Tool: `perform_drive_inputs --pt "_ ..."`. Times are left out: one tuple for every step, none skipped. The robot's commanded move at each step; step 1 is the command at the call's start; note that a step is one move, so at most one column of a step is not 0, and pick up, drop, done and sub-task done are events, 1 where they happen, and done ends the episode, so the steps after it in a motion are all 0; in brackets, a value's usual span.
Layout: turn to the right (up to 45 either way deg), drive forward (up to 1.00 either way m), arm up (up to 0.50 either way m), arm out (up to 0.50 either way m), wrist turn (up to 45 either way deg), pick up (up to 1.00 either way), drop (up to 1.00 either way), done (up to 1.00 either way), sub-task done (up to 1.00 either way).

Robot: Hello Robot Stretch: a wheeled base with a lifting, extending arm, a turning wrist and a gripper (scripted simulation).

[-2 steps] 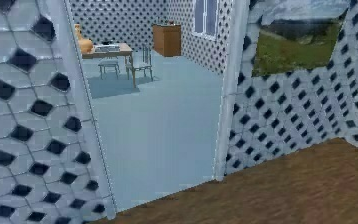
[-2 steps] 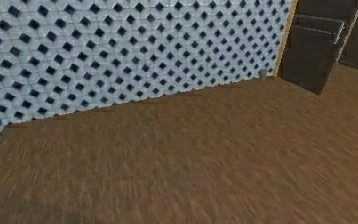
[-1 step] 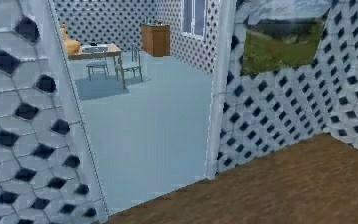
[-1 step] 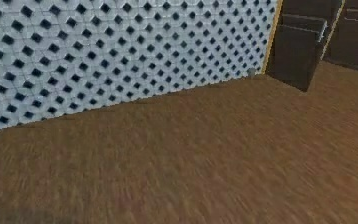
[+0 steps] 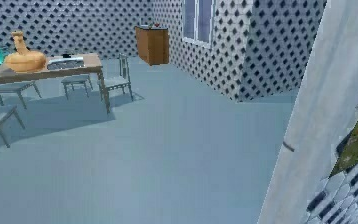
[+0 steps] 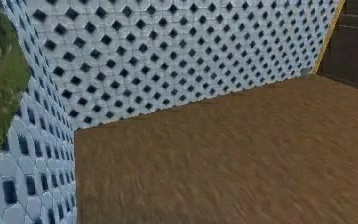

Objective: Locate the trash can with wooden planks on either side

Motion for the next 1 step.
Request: perform_drive_inputs --pt "0.0 0.65 0.0 0.0 0.0 0.0 0.0 0.0 0.0"
